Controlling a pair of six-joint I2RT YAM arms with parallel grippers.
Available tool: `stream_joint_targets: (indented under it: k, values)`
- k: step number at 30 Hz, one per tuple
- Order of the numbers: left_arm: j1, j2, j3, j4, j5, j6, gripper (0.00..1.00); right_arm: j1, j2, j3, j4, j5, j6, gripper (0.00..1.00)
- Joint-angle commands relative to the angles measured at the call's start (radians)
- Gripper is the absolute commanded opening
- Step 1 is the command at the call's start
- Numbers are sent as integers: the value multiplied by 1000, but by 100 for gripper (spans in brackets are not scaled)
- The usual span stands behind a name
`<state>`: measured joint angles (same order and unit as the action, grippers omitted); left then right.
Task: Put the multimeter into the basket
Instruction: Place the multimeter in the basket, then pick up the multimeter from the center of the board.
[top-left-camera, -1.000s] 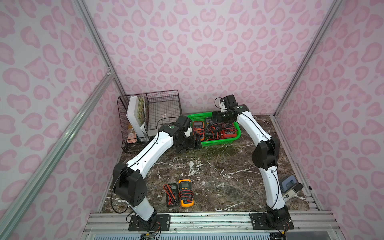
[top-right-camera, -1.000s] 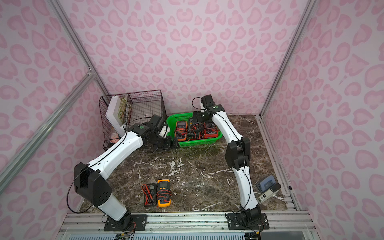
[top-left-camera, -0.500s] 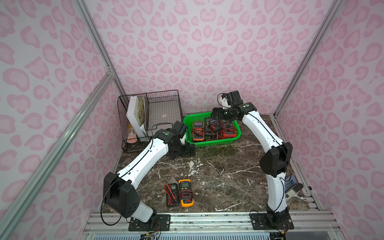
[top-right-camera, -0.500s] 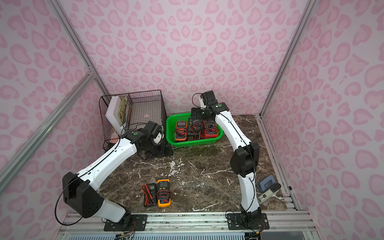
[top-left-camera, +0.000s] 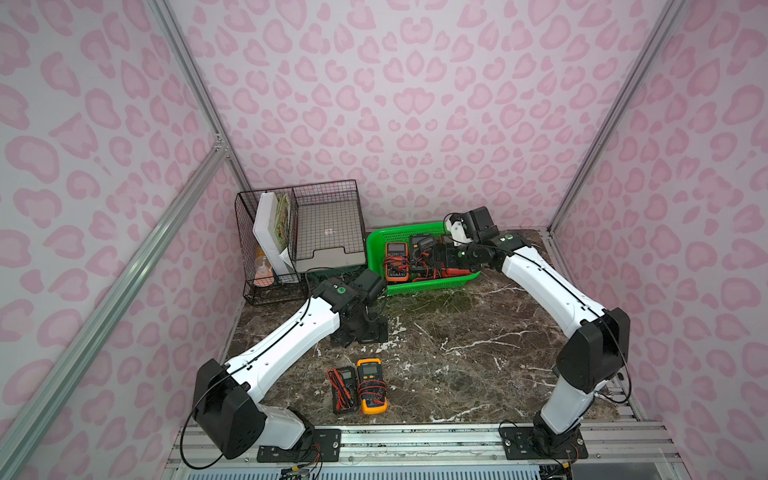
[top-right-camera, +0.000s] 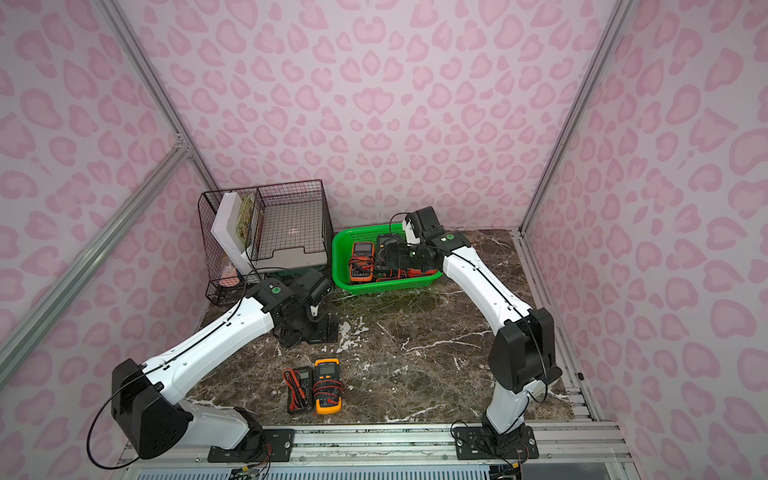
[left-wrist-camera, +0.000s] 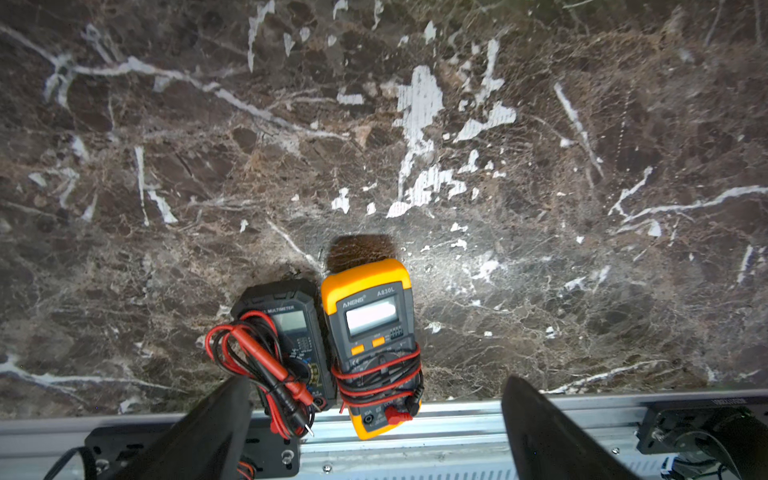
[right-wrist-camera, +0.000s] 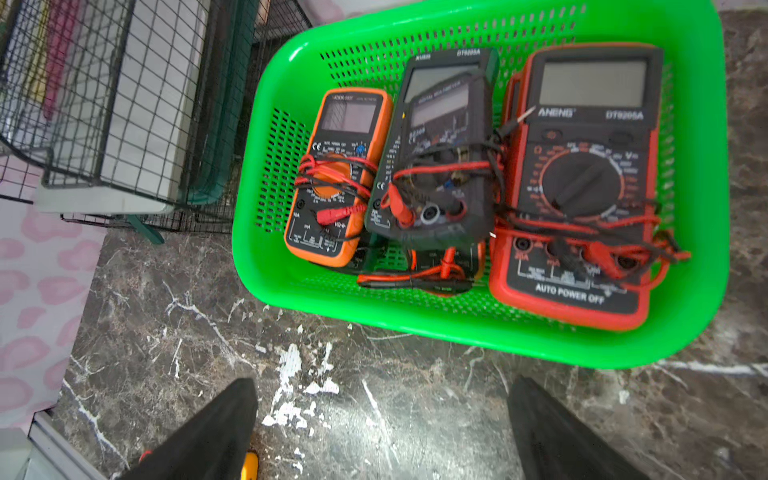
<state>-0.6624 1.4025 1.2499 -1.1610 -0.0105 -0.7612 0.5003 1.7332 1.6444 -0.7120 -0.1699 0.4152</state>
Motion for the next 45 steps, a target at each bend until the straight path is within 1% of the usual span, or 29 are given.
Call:
stream_joint_targets:
  k: [1, 5, 10, 11, 17, 24, 32, 40, 45]
  values:
    - [-34, -7, -15, -41, -34, -106, 99, 5, -58, -95, 57, -24, 24, 99]
    - [-92, 15, -35, -40, -52, -172, 99, 12, -119, -211, 88, -45, 36, 99]
    - [-172, 70, -38, -33, -84, -244, 99, 18, -161, -274, 109, -56, 30, 99]
    - [-185, 81, -40, -32, -91, -259, 99, 19, -170, -315, 112, -57, 28, 99]
    - [-243, 122, -69, -4, -112, -321, 99, 18, -217, -379, 117, -65, 19, 99]
    - [-253, 137, -122, 57, -115, -345, 98, 18, -262, -432, 121, -69, 9, 99]
    - [-253, 192, -149, 99, -104, -352, 98, 16, -285, -478, 124, -62, 11, 99]
    - [-253, 252, -162, 114, -97, -345, 98, 5, -295, -491, 116, -57, 8, 99]
    - [-253, 277, -190, 149, -80, -342, 96, -6, -295, -490, 112, -57, 4, 99]
